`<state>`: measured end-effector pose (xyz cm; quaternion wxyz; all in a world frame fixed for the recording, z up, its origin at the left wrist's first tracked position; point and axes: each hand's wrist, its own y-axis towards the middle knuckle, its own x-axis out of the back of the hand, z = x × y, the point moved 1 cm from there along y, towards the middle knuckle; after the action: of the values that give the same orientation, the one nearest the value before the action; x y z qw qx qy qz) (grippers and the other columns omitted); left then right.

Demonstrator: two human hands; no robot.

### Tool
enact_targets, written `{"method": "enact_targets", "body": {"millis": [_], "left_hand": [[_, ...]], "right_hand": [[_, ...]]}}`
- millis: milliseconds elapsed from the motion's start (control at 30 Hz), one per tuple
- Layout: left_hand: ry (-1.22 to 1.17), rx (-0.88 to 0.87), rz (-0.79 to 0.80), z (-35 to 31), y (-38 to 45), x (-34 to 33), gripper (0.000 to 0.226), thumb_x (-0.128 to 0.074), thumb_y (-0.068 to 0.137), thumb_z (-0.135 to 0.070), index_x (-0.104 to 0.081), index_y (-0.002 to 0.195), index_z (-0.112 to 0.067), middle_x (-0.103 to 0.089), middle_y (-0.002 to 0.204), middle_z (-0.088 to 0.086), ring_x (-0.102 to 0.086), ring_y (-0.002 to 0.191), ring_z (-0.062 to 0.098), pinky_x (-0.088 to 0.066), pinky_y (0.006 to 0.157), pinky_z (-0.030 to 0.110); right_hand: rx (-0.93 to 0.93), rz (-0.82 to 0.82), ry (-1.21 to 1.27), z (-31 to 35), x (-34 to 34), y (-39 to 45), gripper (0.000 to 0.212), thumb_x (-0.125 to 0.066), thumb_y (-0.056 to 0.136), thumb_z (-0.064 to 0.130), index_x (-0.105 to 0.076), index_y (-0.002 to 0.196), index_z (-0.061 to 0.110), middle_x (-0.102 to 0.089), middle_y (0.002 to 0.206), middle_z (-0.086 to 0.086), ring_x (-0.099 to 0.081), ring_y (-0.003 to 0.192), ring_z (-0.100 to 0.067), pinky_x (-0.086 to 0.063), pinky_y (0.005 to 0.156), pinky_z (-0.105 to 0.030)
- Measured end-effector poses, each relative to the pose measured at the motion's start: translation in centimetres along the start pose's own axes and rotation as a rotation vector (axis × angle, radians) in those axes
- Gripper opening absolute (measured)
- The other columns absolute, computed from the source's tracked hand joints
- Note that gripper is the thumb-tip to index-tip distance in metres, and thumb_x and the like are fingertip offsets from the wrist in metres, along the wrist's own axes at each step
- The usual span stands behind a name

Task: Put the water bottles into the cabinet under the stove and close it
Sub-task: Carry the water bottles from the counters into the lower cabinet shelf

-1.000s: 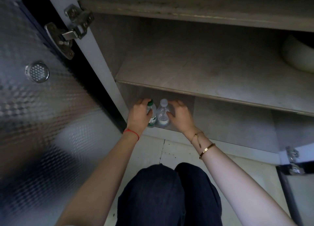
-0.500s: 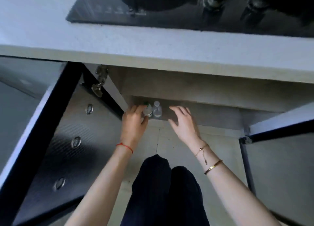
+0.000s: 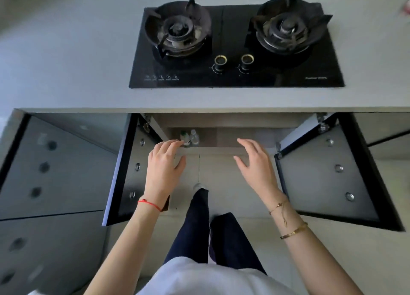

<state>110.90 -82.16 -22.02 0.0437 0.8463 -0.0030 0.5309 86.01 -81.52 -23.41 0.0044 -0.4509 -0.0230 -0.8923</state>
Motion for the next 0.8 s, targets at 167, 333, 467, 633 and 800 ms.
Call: {"method": "enact_targets", "body": {"millis": [167,333,467,633,800], "left_hand": [[-0.038,-0.064,0.007,-4.2,-1.8,5.8,0.039,-0.066,0.087,-0.017,-0.06,0.125,-0.018,-0.062,0.126,-0.002,-0.048,0.123,0.022,-0.041,0.101,0.041],[-0.086,-0.151,-0.003,-7.0,-2.4,8.8,0.039,-0.067,0.087,-0.016,-0.06,0.125,-0.018,-0.062,0.125,-0.002,-0.049,0.122,0.022,-0.039,0.102,0.039],[-0.08,-0.25,0.053,-7.8,-1.9,9.5,0.039,-0.067,0.087,-0.018,-0.059,0.125,-0.019,-0.061,0.125,-0.003,-0.05,0.123,0.022,-0.039,0.102,0.04],[-0.077,-0.422,0.139,-10.0,-0.5,9.4,0.039,-0.065,0.088,-0.022,-0.058,0.126,-0.019,-0.061,0.126,-0.003,-0.049,0.124,0.022,-0.038,0.103,0.041],[-0.097,-0.62,0.235,-14.0,0.3,8.0,0.036,-0.064,0.089,-0.024,-0.059,0.125,-0.018,-0.061,0.124,-0.002,-0.05,0.12,0.021,-0.043,0.102,0.042]], "right_hand": [[-0.069,-0.103,-0.016,1.8,6.6,-3.9,0.043,-0.064,0.09,0.019,-0.054,0.131,0.012,-0.057,0.127,-0.004,-0.052,0.119,-0.022,-0.04,0.102,-0.03],[-0.129,-0.216,-0.05,2.9,10.0,-6.9,0.044,-0.065,0.088,0.019,-0.054,0.13,0.011,-0.058,0.126,-0.005,-0.052,0.117,-0.023,-0.046,0.099,-0.035],[-0.205,-0.302,-0.064,3.4,11.0,-9.0,0.044,-0.066,0.087,0.02,-0.055,0.129,0.011,-0.059,0.125,-0.005,-0.051,0.116,-0.021,-0.048,0.098,-0.036],[-0.328,-0.418,-0.078,4.1,11.8,-12.2,0.045,-0.067,0.087,0.019,-0.055,0.13,0.012,-0.059,0.123,-0.005,-0.048,0.115,-0.019,-0.046,0.097,-0.033],[-0.47,-0.519,-0.099,3.5,12.6,-16.5,0.045,-0.068,0.086,0.019,-0.055,0.129,0.011,-0.06,0.122,-0.006,-0.051,0.114,-0.022,-0.045,0.097,-0.033]]}}
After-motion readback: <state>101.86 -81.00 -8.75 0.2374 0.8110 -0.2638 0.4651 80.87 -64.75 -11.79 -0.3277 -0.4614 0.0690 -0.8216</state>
